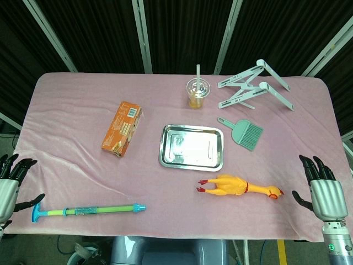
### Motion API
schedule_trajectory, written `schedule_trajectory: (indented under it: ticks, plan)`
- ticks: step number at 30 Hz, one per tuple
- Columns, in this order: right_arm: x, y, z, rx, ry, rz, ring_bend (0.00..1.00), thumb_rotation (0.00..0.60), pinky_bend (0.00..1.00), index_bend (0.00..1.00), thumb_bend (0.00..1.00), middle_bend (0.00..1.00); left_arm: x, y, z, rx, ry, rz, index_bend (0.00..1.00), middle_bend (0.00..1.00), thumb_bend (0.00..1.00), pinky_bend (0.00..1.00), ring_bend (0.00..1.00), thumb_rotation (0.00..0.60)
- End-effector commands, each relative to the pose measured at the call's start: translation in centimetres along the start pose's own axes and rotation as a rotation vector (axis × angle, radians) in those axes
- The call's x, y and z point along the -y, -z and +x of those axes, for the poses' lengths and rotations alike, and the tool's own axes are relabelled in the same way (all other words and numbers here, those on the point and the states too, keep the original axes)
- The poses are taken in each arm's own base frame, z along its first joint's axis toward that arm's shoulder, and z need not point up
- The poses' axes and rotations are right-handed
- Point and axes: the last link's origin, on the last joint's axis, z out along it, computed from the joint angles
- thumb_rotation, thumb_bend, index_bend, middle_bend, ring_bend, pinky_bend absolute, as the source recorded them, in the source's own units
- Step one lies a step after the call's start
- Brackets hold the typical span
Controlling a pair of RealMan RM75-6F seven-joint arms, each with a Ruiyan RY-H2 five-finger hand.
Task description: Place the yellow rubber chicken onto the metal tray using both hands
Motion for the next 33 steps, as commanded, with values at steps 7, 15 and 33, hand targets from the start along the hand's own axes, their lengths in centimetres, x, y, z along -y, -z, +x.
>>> schedule_trajectory:
  ticks: [7, 15, 33]
  plan:
    - [-0.5, 0.2, 0.2, -0.006, -0.005, 0.003, 0.08, 0.6, 0.19, 0.0, 0.24, 0.14, -0.4, 0.3, -0.2, 0.008, -0.005, 0.004, 0.2, 0.19, 0.04, 0.0, 0.06, 0.6]
    - [-0.9, 0.6, 0.3, -0.006, -0.029, 0.001, 0.08, 0.6, 0.19, 0.0, 0.24, 0.14, -0.5, 0.4, 0.0, -0.001, -0.005, -0.001, 0.2, 0.19, 0.04, 0.0, 0.06, 0.6]
    - [3.0, -3.8, -1.2, 0.125, -0.1, 0.174, 0.16, 0.6, 0.24, 0.12, 0.24, 0.17, -0.1, -0.3, -0.2, 0.019, 0.003, -0.013, 0.2, 0.19, 0.04, 0.0, 0.06, 0.6]
